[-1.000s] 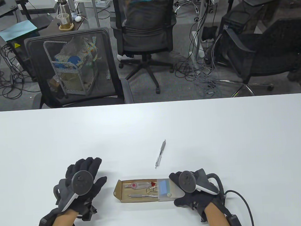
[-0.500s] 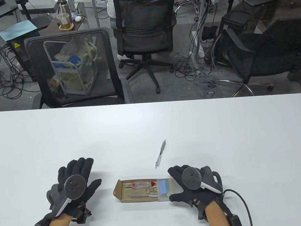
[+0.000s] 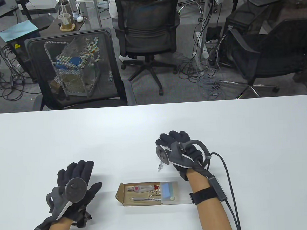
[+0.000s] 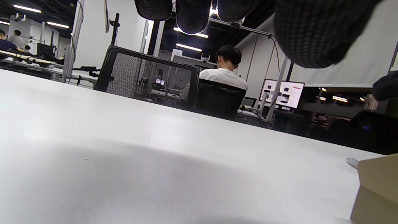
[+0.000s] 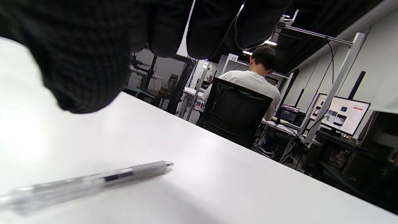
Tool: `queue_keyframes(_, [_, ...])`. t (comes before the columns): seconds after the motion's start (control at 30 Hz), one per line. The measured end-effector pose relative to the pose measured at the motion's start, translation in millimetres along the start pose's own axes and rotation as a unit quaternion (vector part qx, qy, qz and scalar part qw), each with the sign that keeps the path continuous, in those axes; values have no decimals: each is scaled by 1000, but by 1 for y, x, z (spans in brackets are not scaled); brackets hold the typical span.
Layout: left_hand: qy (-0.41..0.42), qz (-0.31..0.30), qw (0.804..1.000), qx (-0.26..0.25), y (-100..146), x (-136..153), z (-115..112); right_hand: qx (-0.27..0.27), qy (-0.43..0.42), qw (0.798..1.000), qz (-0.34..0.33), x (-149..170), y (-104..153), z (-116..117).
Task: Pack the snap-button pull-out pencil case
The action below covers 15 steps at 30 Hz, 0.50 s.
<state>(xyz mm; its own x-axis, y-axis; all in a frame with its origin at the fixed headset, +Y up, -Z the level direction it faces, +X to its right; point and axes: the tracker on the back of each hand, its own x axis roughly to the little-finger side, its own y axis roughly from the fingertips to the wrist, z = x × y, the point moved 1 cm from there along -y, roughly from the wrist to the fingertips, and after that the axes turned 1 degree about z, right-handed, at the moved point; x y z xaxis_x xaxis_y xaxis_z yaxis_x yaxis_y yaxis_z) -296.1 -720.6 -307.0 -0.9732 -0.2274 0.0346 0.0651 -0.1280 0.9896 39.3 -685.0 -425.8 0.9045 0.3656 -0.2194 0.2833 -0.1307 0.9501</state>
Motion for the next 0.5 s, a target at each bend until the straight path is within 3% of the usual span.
queue_keyframes(0.23, [-4,2,1000,12,-1,1,-2,-50,127,990,-26,-26,-46,41])
queue_keyframes(0.5, [-9,3,1000,22,-2,0,-5,-56,132,989,-31,-26,-57,58])
